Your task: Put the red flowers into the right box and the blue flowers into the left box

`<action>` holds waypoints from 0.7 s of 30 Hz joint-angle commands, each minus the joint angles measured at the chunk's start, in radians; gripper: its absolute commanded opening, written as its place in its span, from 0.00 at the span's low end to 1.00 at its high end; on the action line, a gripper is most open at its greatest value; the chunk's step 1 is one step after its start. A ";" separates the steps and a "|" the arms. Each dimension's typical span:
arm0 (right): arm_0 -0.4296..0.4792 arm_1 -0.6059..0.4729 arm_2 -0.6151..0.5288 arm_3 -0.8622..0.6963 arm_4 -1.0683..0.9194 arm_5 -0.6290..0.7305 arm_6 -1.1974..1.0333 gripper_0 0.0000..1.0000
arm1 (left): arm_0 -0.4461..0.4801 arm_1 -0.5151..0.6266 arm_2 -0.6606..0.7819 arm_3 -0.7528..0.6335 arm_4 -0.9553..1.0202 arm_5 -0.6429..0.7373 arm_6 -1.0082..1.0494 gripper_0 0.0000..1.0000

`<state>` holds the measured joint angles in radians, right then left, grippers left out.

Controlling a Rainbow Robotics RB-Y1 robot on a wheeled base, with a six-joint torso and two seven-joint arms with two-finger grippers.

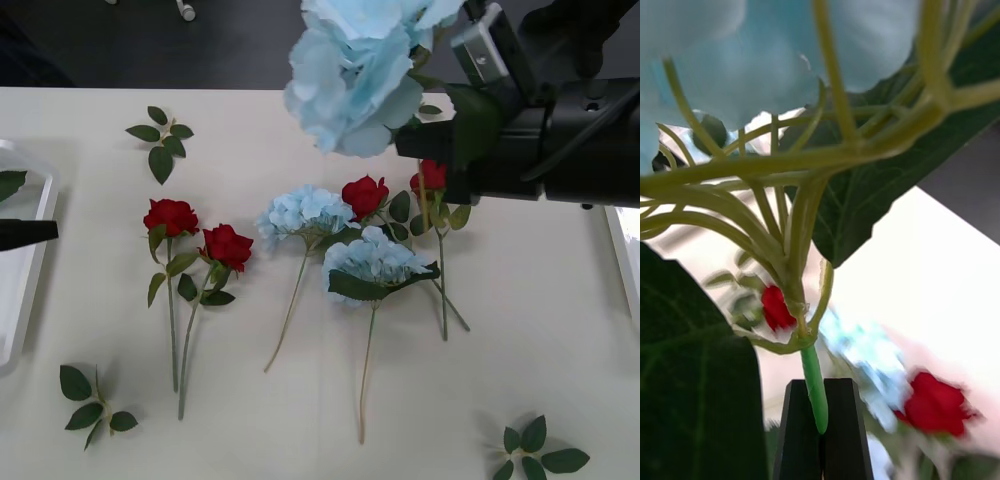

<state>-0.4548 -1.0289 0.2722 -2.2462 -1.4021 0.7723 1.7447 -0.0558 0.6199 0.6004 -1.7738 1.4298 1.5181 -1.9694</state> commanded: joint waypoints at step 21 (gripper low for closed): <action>-0.479 0.334 0.588 0.224 0.058 -0.416 0.108 0.00 | -0.041 -0.181 -0.053 -0.010 0.296 0.244 -0.736 1.00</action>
<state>-0.9065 -0.7415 0.8762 -2.0322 -1.3541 0.3641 1.8156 -0.0816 0.4543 0.5435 -1.7734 1.7104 1.7556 -2.6807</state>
